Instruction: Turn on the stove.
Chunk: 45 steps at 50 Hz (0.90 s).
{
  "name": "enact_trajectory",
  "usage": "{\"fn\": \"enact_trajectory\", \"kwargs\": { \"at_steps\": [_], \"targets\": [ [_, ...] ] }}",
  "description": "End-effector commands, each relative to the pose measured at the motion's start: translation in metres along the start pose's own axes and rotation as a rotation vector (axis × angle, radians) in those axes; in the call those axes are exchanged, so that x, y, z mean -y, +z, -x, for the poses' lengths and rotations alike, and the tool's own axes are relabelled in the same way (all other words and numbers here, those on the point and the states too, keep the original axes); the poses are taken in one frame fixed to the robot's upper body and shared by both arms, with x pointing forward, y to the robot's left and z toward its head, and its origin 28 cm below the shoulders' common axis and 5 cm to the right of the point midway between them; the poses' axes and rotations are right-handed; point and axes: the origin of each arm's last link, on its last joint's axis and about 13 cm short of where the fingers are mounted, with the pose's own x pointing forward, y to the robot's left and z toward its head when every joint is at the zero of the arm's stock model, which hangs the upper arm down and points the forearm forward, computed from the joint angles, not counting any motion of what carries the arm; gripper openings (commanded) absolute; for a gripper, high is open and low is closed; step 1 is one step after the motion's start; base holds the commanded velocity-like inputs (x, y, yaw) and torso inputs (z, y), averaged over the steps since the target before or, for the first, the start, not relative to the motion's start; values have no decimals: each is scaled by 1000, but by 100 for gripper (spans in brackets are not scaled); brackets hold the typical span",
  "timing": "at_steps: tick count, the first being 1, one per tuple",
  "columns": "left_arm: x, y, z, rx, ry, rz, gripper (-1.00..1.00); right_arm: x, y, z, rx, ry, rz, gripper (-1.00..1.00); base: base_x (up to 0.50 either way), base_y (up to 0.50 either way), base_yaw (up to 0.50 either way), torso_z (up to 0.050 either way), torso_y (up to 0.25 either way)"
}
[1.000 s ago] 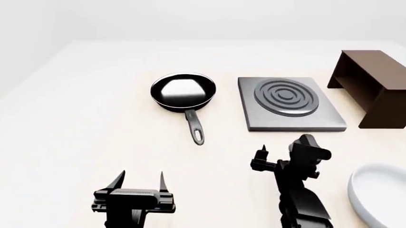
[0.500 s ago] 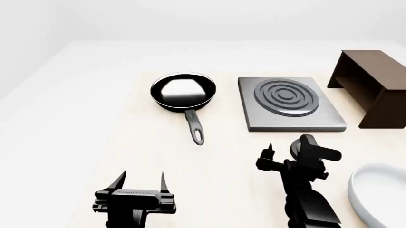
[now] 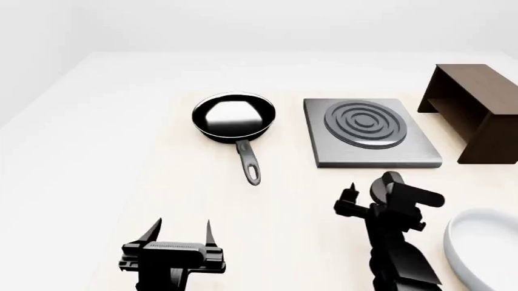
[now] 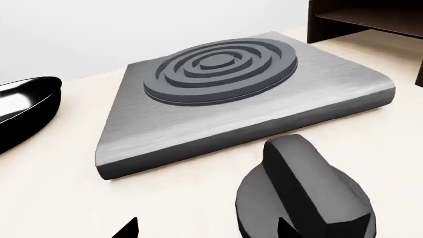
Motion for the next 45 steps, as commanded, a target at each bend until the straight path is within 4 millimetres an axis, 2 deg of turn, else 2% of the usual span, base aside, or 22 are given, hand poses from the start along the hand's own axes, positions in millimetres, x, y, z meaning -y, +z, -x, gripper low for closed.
{"fn": "enact_trajectory", "kwargs": {
  "at_steps": [1,45],
  "targets": [
    [0,0,1,0,-2,0,100,3,-1,-5,-6,-8,-19,100,0,0,0,0,0],
    [2,-1,1,-2,-8,-3,100,13,5,1,23,-59,-38,100,0,0,0,0,0]
  ]
}}
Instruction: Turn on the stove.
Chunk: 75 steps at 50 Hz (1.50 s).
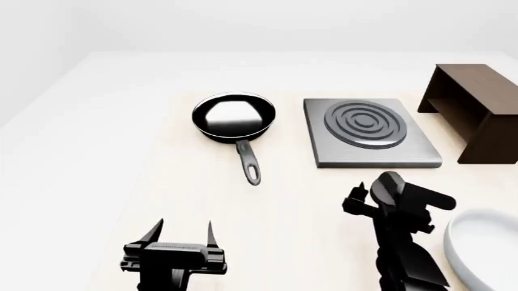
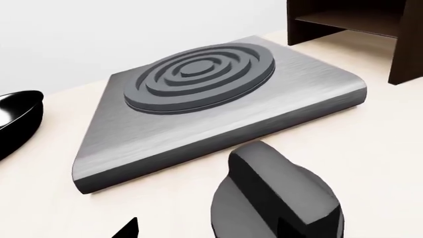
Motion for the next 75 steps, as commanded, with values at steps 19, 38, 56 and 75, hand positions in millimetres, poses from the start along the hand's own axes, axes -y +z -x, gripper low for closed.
{"fn": "enact_trajectory", "kwargs": {
  "at_steps": [19,38,56,75],
  "targets": [
    [1,0,0,-3,-3,0,100,5,3,1,12,-17,-5,100,0,0,0,0,0],
    [1,0,0,-3,-4,0,100,6,10,-1,19,-24,-3,100,0,0,0,0,0],
    [0,-1,-1,-4,-5,0,100,7,17,-7,22,-34,-7,100,0,0,0,0,0],
    [1,-1,0,-3,-8,-1,100,4,14,-15,17,-21,-14,100,0,0,0,0,0]
  ]
}}
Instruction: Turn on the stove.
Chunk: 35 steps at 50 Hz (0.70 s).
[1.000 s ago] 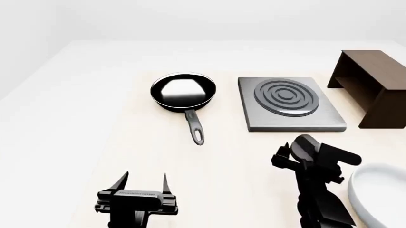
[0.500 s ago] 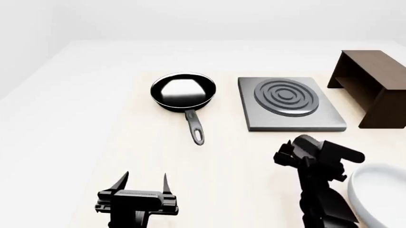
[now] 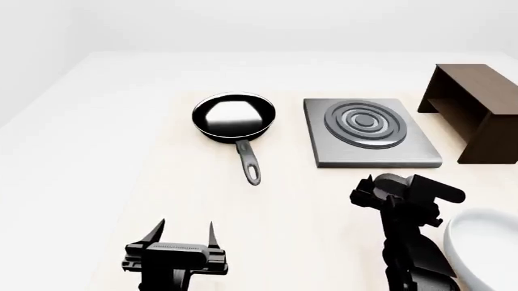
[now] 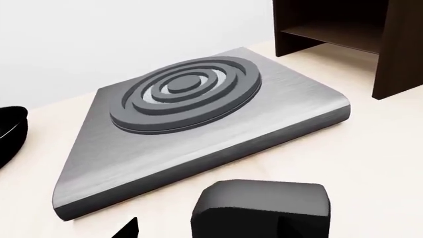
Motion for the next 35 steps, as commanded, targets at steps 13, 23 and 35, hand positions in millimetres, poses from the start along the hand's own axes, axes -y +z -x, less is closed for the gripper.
{"fn": "enact_trajectory", "kwargs": {
  "at_steps": [13,23,35],
  "targets": [
    [1,-1,0,-1,-1,-1,100,-3,2,-12,-10,8,-7,100,0,0,0,0,0],
    [0,1,0,0,-1,-1,100,-4,2,-12,-11,5,-2,100,0,0,0,0,0],
    [0,1,1,4,1,0,100,-13,4,50,151,36,104,100,0,0,0,0,0]
  ]
}}
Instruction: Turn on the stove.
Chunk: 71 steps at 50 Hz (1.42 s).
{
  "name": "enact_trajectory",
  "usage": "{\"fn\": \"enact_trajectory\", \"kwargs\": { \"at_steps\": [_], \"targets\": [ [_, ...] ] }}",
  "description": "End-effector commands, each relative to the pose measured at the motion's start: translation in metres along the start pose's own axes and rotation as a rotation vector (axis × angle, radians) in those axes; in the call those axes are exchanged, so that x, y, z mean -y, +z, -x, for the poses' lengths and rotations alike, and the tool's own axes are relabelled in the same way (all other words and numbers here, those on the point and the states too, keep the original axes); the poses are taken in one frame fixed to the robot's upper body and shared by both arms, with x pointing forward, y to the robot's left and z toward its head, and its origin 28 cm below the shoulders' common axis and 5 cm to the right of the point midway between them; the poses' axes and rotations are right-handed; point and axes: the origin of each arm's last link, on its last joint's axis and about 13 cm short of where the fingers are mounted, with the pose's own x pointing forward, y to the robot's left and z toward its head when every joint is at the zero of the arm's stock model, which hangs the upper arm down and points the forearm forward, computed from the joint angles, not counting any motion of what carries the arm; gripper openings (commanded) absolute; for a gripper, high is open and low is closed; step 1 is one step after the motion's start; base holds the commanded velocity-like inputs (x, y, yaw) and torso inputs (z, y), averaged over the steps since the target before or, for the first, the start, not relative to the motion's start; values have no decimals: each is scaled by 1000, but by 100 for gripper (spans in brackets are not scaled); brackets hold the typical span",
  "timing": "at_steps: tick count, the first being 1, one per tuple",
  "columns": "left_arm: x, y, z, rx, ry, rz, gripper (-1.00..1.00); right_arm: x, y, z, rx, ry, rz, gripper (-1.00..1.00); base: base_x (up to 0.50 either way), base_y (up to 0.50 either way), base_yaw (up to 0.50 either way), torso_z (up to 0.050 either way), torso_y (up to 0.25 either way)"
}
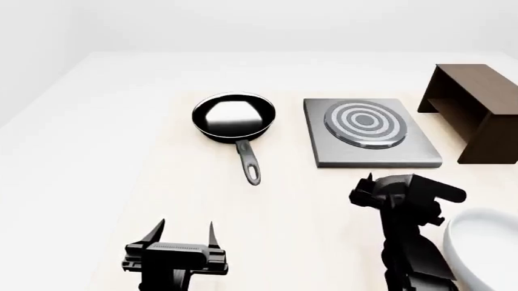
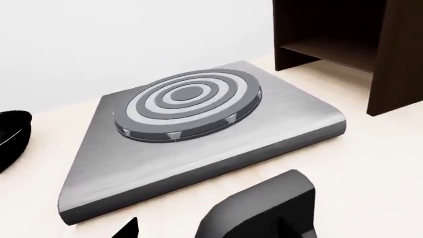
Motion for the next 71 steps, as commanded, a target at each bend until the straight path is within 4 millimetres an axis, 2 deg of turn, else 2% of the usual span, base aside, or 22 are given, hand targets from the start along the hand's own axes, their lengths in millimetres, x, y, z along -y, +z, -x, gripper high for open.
{"fn": "enact_trajectory", "kwargs": {
  "at_steps": [1,2,5,9,17,23,39,71],
  "targets": [
    [-1,1,1,3,2,1,100,-12,4,51,122,47,81,100,0,0,0,0,0],
    [-1,1,1,4,4,1,100,-15,4,64,156,59,99,100,0,0,0,0,0],
    [-1,1,1,4,4,1,100,-21,2,86,198,100,139,100,0,0,0,0,0],
    [-1,2,2,5,4,1,100,-28,-3,110,250,135,193,100,0,0,0,0,0],
    [-1,4,3,9,5,4,100,-37,-15,133,309,146,275,100,0,0,0,0,0],
    [-1,7,8,25,2,3,100,-40,-12,154,395,142,312,100,0,0,0,0,0],
    [0,13,16,53,-3,3,100,-41,-14,161,422,130,316,100,0,0,0,0,0],
    [0,15,18,65,-5,-2,100,-41,-14,160,426,132,326,100,0,0,0,0,0]
  ]
}}
